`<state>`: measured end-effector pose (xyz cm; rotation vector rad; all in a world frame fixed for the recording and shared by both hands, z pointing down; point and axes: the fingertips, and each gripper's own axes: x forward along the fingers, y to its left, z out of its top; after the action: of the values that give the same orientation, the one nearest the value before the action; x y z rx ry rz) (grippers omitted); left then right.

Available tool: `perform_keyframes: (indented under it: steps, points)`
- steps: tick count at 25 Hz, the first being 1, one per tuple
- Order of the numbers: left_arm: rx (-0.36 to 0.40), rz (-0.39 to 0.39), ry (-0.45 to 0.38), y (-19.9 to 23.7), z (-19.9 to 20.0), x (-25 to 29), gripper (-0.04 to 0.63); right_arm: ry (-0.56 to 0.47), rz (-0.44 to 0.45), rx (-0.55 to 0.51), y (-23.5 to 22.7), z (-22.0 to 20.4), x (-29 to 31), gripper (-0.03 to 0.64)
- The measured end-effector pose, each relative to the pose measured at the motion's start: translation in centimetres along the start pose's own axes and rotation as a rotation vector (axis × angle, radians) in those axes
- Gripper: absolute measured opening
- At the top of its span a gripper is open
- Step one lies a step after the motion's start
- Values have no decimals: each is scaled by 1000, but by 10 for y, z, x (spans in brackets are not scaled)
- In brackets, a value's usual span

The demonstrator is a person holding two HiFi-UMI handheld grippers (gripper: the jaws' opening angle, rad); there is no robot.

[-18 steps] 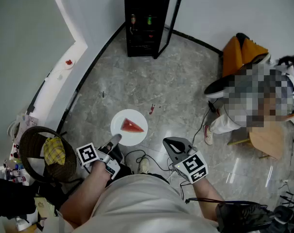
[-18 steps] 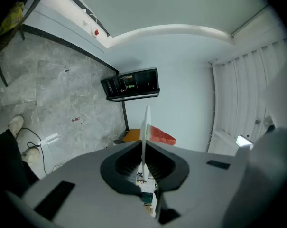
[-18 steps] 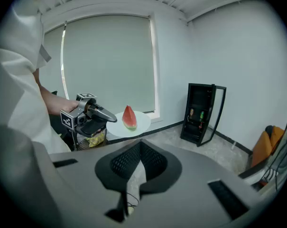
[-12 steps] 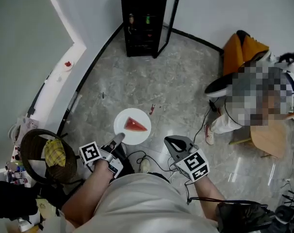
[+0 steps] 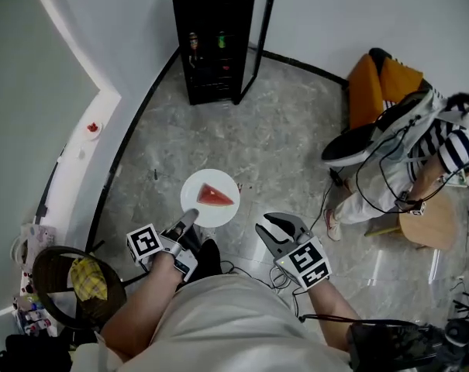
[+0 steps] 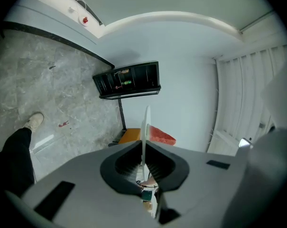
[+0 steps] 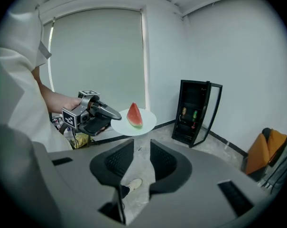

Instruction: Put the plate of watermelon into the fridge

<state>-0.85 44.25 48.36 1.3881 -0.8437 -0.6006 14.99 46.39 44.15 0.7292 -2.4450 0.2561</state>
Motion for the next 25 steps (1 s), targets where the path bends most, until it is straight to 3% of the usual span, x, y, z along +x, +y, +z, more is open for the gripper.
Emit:
perform_keyframes:
  steps: [12,16,25]
  points:
    - [93,-8,66,-35,158,134,20,16,-72,4,-122,126,104,103]
    - [71,9,38,-27,193,172,20,27,-39,-11,-151,149,137,100]
    - [37,60,-34,-12,272,276,20,37,110,-66,-250,185,219,24]
